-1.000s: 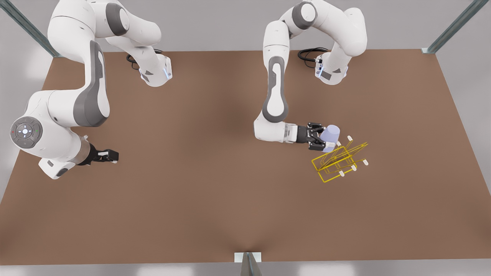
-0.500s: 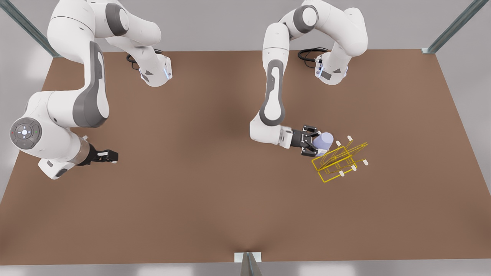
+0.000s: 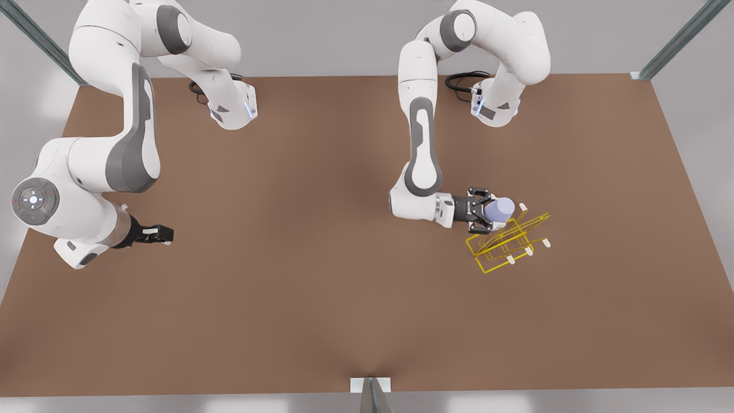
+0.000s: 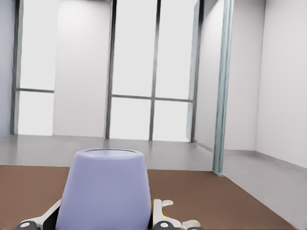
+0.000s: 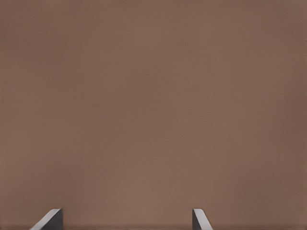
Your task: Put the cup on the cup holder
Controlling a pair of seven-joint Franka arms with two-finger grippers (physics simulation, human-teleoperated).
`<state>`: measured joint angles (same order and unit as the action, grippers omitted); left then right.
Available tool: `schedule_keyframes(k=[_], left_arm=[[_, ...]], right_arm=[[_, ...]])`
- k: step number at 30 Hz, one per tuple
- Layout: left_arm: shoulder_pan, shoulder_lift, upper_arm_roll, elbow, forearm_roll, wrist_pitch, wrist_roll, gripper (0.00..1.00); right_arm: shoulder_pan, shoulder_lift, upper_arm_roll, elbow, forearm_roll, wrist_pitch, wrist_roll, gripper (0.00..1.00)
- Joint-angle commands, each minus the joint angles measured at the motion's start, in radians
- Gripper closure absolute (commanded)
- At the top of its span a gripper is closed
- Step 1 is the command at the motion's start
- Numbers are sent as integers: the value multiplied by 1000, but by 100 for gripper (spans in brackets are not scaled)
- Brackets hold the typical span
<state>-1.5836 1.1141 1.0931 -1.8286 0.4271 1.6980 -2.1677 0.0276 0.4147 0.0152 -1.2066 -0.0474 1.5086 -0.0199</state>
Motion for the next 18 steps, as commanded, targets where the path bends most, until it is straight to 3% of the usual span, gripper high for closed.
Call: schedule_keyframes(k=[1,18], left_arm=[[-3,-2,1,-1,-4,23,29,25],[-41,3,-12,32,-80,9,37,24]], right_arm=[[0,3,0,-1,1,-1,0,0],[0,9,-1,4,3,1,1,0]])
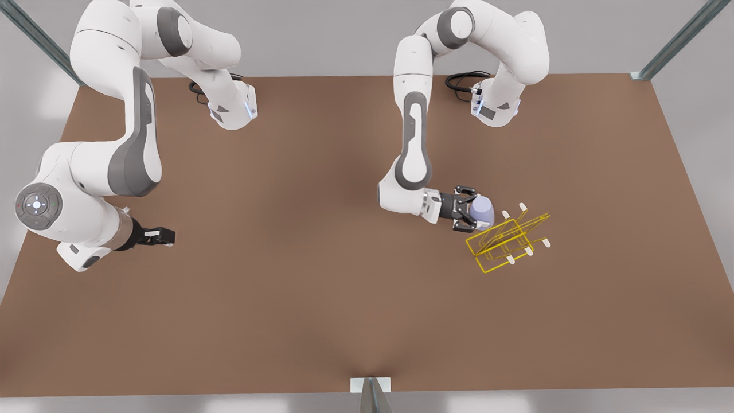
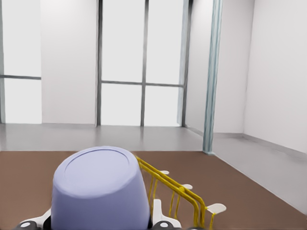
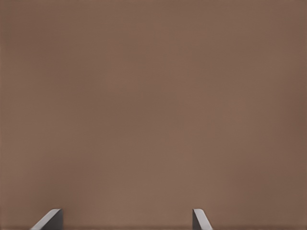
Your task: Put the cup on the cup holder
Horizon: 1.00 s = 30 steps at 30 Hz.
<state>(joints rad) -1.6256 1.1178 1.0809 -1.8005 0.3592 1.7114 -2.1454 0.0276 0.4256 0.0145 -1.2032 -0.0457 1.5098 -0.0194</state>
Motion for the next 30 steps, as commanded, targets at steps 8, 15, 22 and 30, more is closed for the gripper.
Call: schedule_keyframes(k=[8,15,22,30], left_arm=[[44,2,-1,87,-32,-15,10,0],[130,7,-29,178,-19,-38,1,0],[138,-56,-19,173,15,-38,33,0],[541,-714,-45,487,-580,-516,2115,0]], right_arm=[[-8,-1,-1,-1,1,0,-2,0],[-8,-1,-1,-1,1,0,-4,0],[-8,-1,-1,-3,4,-2,-5,0],[-17,2,-1,-3,6,0,-8,0]])
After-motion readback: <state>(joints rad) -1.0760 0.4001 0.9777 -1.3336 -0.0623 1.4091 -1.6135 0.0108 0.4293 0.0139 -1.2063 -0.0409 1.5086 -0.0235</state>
